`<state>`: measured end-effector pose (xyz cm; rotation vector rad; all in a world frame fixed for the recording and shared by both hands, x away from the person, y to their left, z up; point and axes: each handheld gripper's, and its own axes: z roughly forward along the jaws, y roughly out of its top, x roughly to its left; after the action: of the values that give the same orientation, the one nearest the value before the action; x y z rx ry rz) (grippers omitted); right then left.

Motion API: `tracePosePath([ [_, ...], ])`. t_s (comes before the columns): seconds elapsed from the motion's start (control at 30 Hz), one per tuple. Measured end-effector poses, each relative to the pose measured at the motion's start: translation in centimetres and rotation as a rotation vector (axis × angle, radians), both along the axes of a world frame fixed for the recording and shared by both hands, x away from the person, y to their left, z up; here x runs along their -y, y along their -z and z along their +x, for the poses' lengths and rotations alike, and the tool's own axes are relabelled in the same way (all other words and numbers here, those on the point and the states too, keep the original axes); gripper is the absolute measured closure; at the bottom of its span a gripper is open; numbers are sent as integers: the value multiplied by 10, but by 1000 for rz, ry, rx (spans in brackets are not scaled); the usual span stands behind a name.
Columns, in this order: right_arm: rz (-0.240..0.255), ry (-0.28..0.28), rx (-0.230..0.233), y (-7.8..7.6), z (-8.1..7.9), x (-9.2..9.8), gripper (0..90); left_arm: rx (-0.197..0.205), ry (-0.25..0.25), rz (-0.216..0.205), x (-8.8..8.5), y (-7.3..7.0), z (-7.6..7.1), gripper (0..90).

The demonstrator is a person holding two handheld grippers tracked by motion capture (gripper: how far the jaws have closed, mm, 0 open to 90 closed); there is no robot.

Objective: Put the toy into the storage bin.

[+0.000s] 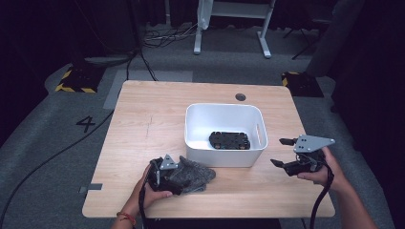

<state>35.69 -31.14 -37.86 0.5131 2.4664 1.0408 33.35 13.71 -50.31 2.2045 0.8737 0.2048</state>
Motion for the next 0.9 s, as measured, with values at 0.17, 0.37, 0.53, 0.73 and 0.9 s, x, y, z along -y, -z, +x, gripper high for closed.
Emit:
tracePosePath([
  [0.17, -22, 26, -6, 13, -1, 6, 226, 0, 0, 0, 0, 0, 0, 93],
  [0.37, -65, 51, -22, 31, 1, 11, 227, 0, 1, 0, 0, 0, 0, 93],
  [0.53, -79, 71, -40, 46, 2, 18, 227, -1, 1, -1, 0, 0, 0, 92],
  [0.73, -95, 90, -62, 61, 1, 25, 227, 0, 1, 0, 0, 0, 0, 93],
  [0.9, -98, 105, -81, 71, 0, 31, 228, -1, 1, -1, 0, 0, 0, 93],
])
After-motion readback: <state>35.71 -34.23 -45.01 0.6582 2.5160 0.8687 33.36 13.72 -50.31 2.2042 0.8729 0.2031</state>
